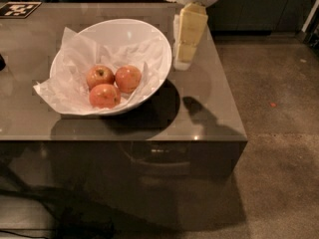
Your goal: Pick apple from white bowl
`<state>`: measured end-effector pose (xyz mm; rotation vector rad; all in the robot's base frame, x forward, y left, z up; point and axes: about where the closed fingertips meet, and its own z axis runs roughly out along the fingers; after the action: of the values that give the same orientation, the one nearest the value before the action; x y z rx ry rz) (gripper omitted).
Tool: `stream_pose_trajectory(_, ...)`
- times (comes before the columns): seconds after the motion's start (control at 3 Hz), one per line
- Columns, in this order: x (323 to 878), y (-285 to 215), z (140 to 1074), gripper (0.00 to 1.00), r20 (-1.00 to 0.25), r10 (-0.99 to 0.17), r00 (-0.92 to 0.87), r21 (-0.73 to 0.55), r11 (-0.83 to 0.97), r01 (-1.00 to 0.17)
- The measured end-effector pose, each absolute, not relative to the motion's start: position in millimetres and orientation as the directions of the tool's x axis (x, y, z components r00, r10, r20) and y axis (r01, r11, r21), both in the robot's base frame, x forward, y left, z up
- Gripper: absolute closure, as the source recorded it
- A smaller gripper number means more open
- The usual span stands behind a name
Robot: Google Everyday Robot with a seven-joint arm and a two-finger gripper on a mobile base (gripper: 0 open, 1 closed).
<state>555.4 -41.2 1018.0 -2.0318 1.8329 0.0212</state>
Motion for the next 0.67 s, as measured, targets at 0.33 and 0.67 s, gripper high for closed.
stream_pose_trajectory(0.33, 592.5, -9.8, 1023.1, 0.0, -0.328, -0.928, 0.177, -0.294, -0.078, -0.952)
stream_pose_trajectory(0.67, 592.7, -9.5, 1022.9, 0.0, -0.328, -0.928, 0.177, -0.294, -0.078, -0.953)
